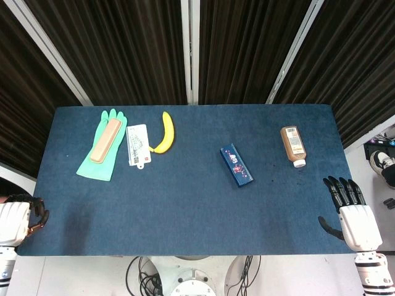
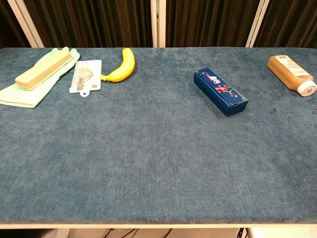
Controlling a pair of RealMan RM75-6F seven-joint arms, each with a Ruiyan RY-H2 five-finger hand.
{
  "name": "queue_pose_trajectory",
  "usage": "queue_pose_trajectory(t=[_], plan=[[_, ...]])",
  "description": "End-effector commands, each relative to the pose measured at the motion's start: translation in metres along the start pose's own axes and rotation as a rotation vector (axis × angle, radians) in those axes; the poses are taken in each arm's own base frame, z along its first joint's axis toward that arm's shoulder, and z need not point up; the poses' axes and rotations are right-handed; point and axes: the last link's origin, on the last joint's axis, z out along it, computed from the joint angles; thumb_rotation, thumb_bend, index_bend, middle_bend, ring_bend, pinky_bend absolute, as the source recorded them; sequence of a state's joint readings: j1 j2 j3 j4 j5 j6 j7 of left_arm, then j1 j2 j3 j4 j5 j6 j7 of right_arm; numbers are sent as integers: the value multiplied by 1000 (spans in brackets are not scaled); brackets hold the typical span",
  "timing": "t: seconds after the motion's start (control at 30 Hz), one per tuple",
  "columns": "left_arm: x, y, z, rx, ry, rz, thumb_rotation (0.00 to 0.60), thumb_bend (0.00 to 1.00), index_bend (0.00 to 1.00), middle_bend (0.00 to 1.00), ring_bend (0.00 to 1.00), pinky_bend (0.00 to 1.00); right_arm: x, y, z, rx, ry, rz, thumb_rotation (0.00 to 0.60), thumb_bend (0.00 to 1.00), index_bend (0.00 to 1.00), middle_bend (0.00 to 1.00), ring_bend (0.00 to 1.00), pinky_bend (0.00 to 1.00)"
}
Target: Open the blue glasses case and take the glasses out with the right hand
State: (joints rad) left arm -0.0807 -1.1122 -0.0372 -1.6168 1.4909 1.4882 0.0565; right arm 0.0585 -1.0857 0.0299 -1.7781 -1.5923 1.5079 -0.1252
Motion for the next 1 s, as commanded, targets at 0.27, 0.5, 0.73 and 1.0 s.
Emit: queue_pose_trajectory(t=[0.27, 0.5, 0.73, 1.0], plan=[[0, 0, 0, 0, 1, 0, 600, 373, 663, 664, 428, 367, -3, -3, 8, 25, -21, -1, 600, 184, 0, 83, 0, 0], [0, 0, 0, 0, 1, 1, 600, 373, 663, 664, 429, 367, -11, -12, 49, 71, -107, 45, 600, 308, 0, 134, 0, 0], [0, 0, 0, 1, 0, 0, 600, 373, 663, 665, 429, 367, -31, -31, 117, 92, -262, 105, 600, 580, 0, 220, 0, 0], [0, 0, 0, 0, -2, -7, 600, 373, 663, 664, 429, 367, -60, -53, 178, 63, -385, 105, 600, 680, 0, 229, 0, 0]])
